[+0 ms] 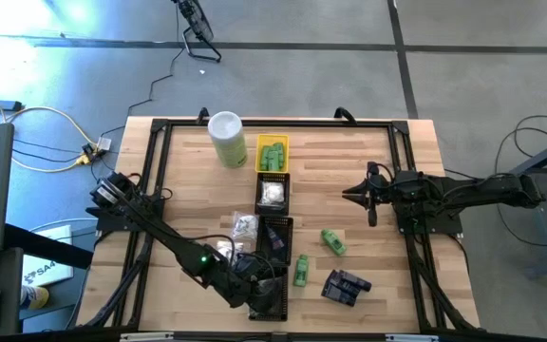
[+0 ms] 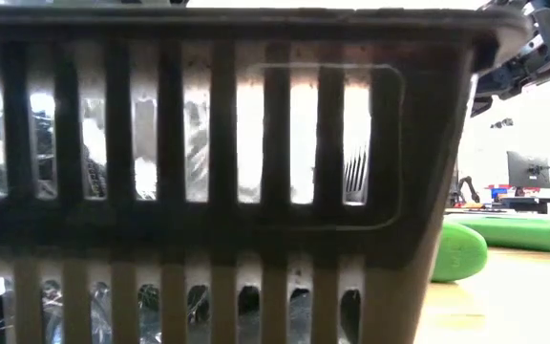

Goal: Pick & Place Travel size toiletries
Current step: Put the black hairbrush into the bottom black basket, then put the left white vanity pack into the top black basket

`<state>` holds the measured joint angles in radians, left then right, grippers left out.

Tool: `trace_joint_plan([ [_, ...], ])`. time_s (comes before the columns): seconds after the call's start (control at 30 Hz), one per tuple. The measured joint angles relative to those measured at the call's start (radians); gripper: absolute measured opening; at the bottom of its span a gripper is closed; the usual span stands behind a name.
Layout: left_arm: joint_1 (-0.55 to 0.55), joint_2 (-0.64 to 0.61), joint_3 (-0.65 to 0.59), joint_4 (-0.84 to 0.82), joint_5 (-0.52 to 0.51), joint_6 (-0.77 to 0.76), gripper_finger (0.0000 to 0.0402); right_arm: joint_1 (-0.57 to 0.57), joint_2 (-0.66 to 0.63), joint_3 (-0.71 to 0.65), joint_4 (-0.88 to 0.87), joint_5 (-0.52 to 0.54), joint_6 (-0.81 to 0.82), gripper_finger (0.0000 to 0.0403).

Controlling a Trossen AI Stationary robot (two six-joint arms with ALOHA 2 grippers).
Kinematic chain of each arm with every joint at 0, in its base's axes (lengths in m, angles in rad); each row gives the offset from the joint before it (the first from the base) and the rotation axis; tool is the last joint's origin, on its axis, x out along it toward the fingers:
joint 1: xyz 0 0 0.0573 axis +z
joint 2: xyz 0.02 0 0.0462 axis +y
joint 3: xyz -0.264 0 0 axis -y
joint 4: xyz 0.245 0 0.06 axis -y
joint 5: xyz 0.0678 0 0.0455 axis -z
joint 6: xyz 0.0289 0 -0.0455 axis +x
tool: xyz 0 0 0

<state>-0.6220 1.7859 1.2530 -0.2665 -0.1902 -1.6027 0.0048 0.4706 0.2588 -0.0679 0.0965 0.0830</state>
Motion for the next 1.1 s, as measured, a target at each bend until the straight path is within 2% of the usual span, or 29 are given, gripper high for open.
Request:
trace_joint_plan([
  [0.43,0.014,0.000,0.000,-0.033,0.005,0.006,0.0092,0.000,0.000,0.000,-0.011,0.001,-0.005,0.0046],
  [0.6,0.057,-0.010,0.000,-0.075,0.073,0.036,0.0097,0.000,0.000,0.000,-0.010,0.009,-0.008,0.0046],
  [0.87,0.150,-0.035,0.011,-0.081,0.216,0.216,0.0097,0.000,0.000,0.000,-0.009,0.009,-0.009,0.0046],
  [1.1,0.259,-0.046,0.029,-0.075,0.221,0.432,0.0097,0.000,0.000,0.000,-0.009,0.009,-0.009,0.0046],
])
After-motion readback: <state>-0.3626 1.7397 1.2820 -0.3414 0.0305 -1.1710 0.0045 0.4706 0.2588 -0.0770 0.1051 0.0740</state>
